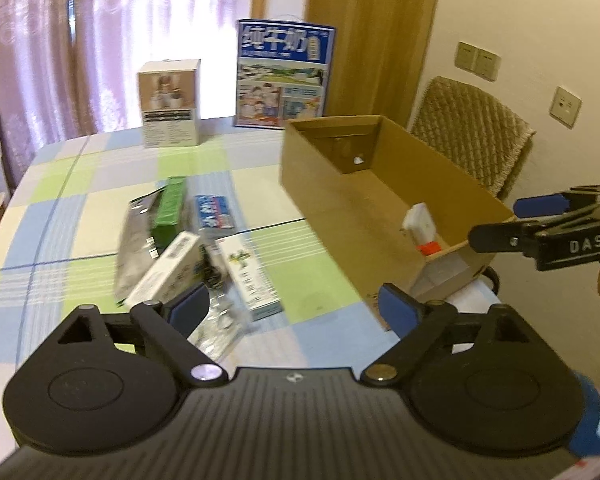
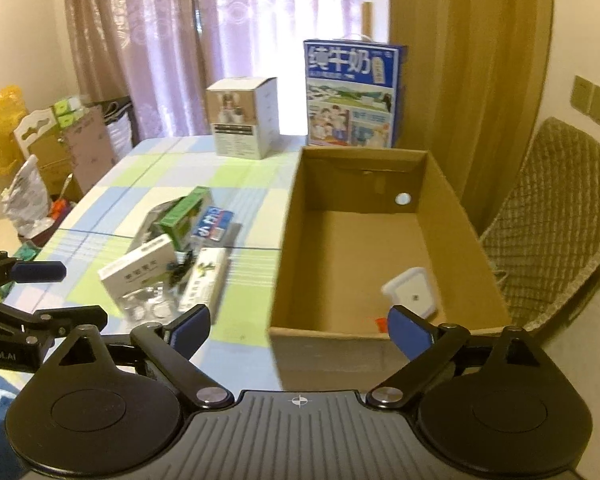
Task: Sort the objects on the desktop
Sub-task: 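Withdraw both tools from the box back over the table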
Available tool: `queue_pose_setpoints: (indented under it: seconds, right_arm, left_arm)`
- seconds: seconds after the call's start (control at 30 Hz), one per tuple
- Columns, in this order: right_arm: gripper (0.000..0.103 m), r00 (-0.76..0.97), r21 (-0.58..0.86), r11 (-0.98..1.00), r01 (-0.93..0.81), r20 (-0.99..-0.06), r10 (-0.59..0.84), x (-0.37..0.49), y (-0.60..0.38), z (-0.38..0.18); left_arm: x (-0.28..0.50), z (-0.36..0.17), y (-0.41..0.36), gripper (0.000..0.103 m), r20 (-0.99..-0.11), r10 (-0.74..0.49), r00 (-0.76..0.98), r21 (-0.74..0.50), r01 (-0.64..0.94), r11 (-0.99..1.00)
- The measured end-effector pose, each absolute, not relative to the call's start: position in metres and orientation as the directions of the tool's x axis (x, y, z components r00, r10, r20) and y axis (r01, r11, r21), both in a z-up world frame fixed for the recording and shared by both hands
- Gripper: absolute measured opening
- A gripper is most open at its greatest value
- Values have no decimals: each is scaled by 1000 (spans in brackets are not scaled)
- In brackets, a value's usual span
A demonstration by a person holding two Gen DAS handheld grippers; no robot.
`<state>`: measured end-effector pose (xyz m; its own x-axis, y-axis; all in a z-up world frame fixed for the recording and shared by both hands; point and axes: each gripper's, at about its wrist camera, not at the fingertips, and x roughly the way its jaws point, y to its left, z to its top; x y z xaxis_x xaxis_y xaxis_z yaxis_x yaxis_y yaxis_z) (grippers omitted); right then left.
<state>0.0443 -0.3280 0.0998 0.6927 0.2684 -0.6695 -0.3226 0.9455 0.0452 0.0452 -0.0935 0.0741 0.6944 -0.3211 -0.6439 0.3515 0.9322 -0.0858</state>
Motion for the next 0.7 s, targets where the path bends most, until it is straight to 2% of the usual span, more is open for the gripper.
queue_pose_setpoints:
  seconds: [0.23,0.7]
  right_arm:
    - [98,660,65,916,-395,-674,332,35,-291,93]
    - [101,557,81,861,-502,-732,393,34,-234,48]
  left_arm:
    - [36,68,-45,99,-664,-232,710,-52,266,963]
    - [43,45,8,100,-707,-179,684,-19,235,972]
